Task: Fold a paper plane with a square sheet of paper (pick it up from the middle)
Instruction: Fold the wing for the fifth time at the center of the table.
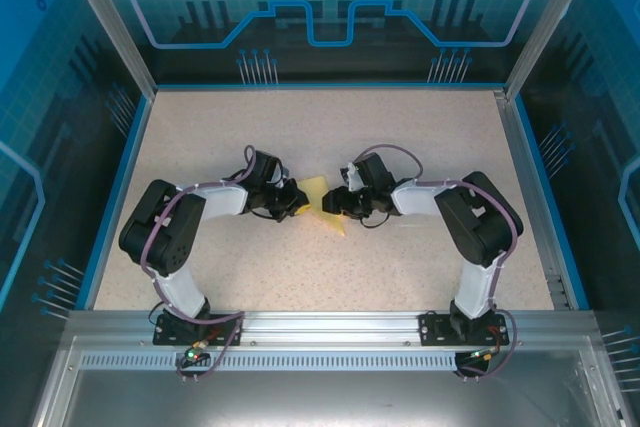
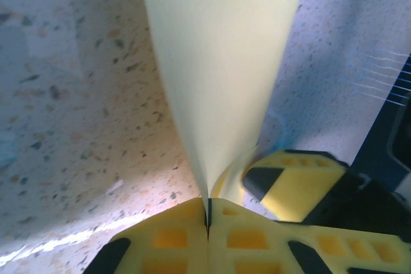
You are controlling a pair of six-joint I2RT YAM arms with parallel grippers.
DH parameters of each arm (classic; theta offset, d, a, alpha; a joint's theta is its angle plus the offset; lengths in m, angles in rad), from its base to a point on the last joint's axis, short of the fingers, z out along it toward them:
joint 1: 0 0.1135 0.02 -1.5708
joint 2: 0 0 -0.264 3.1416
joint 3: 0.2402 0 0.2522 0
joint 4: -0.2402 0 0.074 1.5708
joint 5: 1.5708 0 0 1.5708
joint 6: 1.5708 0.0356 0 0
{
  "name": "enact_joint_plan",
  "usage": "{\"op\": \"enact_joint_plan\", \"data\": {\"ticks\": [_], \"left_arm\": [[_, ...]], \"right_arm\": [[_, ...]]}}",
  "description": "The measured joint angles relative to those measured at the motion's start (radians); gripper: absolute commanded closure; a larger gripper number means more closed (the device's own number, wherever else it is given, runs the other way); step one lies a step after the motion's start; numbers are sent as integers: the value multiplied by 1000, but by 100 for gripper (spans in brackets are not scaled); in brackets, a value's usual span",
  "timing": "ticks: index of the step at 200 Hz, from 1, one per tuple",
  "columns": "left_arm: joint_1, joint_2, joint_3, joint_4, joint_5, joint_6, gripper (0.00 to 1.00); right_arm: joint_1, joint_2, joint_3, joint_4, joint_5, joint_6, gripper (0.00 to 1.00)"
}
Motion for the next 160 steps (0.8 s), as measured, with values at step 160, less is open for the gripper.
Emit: {"op": "enact_joint_plan", "data": {"ticks": [160], "left_arm": [[-53, -128, 101, -292, -90, -57, 100]], "right_arm": [[401, -198, -285, 401, 667, -691, 53]]}}
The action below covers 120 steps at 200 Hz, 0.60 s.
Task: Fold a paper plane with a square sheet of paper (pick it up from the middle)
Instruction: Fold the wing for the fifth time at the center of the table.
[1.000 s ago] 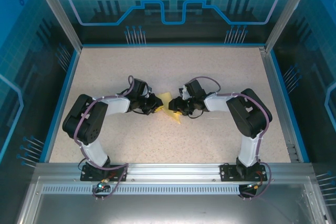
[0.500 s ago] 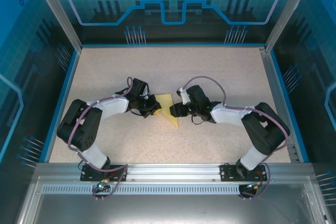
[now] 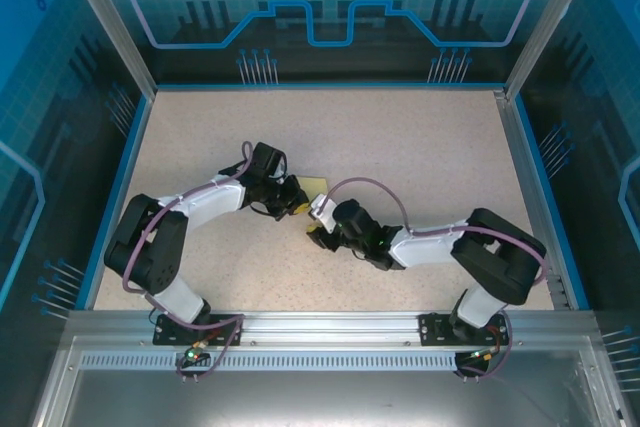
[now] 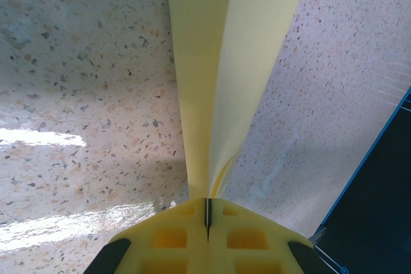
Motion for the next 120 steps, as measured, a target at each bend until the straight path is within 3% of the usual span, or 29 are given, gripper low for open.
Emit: {"op": "enact_joint_plan", "data": {"ticks": [52, 120], "left_arm": [[0, 1, 2, -13, -1, -11, 99], [0, 11, 2, -18, -1, -25, 99]], "right_arm": [[14, 117, 0, 99, 163, -36, 61], [33, 154, 40, 169, 243, -55, 69]]}}
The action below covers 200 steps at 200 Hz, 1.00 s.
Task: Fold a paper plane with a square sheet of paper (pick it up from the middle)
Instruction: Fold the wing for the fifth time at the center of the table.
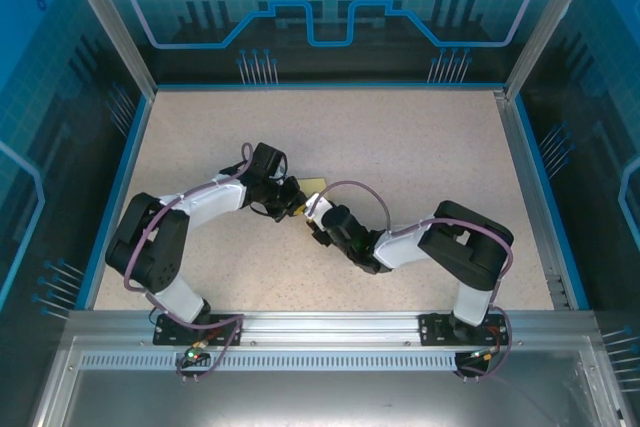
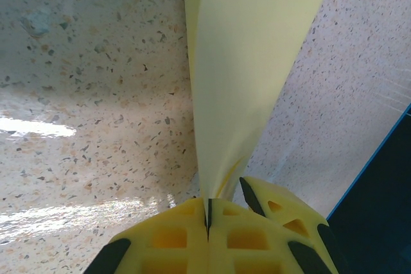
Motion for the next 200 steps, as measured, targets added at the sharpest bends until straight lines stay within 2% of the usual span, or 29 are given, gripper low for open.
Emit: {"op": "enact_joint_plan", "data": {"ticks": [84, 129, 174, 187, 200], "left_arm": [[0, 1, 0, -8, -7, 0, 98], [0, 7, 0, -8, -7, 0, 98], [0, 14, 0, -8, -7, 0, 97], [0, 14, 0, -8, -7, 0, 93], [0, 14, 0, -8, -7, 1, 80]], "right_arm": [[0, 18, 2, 4, 23, 9, 71], [9, 7, 2, -5, 23, 9, 67], [14, 6, 2, -14, 23, 23, 79], [14, 6, 2, -20, 23, 31, 81], [13, 6, 2, -24, 23, 40, 84]]}}
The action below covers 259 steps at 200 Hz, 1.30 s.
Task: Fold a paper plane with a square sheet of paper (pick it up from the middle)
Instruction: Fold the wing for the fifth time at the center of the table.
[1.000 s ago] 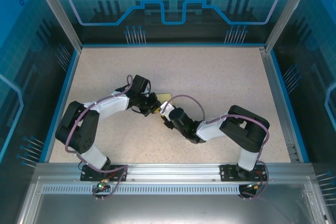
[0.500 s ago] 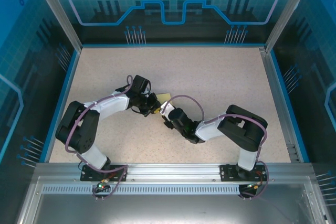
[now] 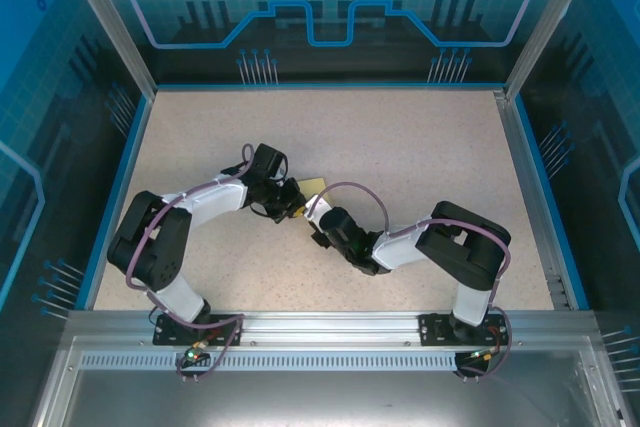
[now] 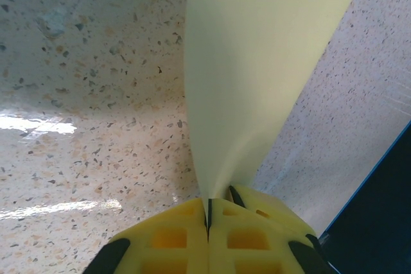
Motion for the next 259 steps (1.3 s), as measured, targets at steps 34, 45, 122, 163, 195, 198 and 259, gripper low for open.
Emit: {"op": "enact_joint_plan", "data": {"ticks": [34, 45, 122, 163, 195, 198, 259], "left_arm": [[4, -8, 11, -20, -19, 5, 51], [13, -20, 11, -25, -26, 1, 48], [136, -146, -50, 5, -55, 10, 40], [128, -146, -115, 88, -30, 23, 46], [97, -140, -116, 172, 4, 37, 52], [93, -137, -116, 181, 9, 38, 53], [56, -32, -114, 322, 75, 56, 64]], "right_arm": [[-8, -3, -4, -4, -23, 38, 89], [-16, -11, -14, -7, -51, 59, 90], [-185, -43, -96, 35, -368, 304, 92], [-279, -43, -124, 90, -526, 439, 90], [-312, -40, -125, 107, -608, 514, 86], [-315, -40, -125, 109, -614, 517, 86], [-365, -12, -125, 117, -712, 605, 85]]}}
